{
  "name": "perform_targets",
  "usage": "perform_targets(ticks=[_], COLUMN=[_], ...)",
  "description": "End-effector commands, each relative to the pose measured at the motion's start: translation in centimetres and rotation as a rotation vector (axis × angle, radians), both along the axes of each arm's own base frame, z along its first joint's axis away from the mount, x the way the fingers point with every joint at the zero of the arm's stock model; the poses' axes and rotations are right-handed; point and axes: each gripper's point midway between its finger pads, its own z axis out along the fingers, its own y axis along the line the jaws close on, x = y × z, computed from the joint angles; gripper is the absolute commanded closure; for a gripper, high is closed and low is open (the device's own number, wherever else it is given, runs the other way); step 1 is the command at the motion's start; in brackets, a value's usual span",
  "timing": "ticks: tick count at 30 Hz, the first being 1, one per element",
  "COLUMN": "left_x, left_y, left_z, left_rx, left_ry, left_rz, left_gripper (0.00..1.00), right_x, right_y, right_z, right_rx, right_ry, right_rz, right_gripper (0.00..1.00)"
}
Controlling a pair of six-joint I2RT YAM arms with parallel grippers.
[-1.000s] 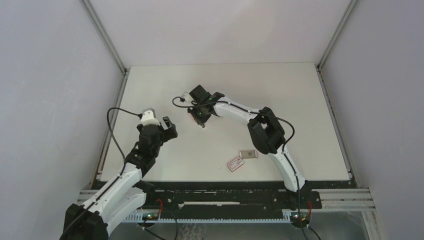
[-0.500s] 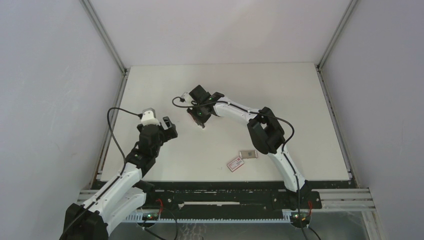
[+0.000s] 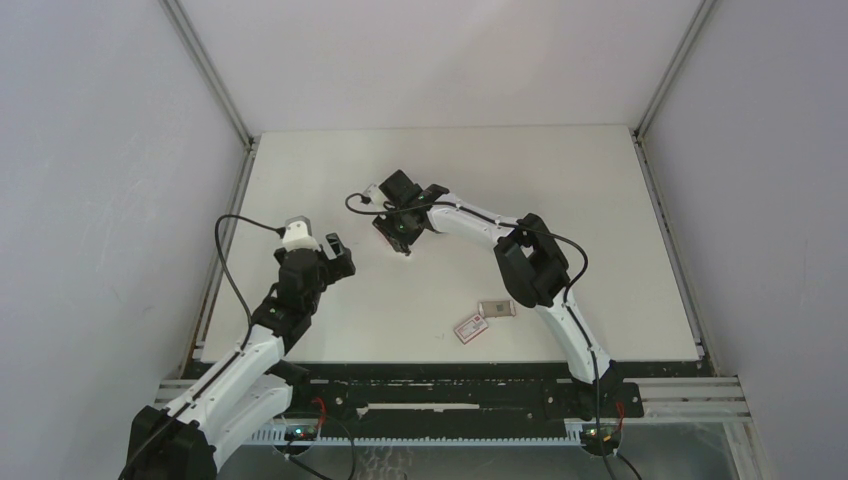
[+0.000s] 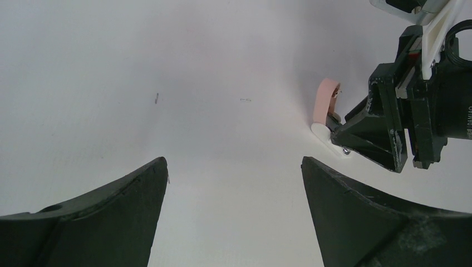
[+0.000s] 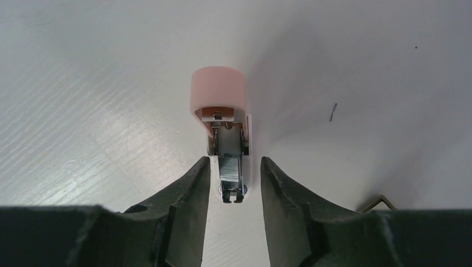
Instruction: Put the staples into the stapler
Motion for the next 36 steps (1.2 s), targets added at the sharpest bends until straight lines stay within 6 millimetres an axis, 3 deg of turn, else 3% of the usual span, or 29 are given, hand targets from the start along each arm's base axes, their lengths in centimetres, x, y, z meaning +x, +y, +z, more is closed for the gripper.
perform_targets(ticks=[1,8,18,27,36], left_x=[0.6,0.6,0.5,0.5,0.5], left_y=[0.1,0.1,0.0,0.0,0.0], left_z=[1.3,1.3,1.3,1.3,1.3], left_rx=[0.009,0.008,0.006,0.005,0.004], left_ry=[-0.045,-0.047,-0.047,-0.046,-0.046], left_rz=[0.002,0.002,0.001,-0.001,0.000], left_gripper=[0.06,0.06,0.06,0.06,0.06], right_x=[0.6,0.8,2.2,2.4,1.5], right_y=[1.7,2.2,1.3,0.7,0.8], right_z=[3.0,5.2,7.7,6.8,5.2], right_rx=[0.082,0.140,0.187,0.178,0.158], right_ry=[-0.037,-0.048,-0.122,-0.099,-0.051], right_rz=[0.003,-0.010,-0.107,-0.126,-0.096], right_gripper=[0.60,0.52,0.58,0.75,0.80])
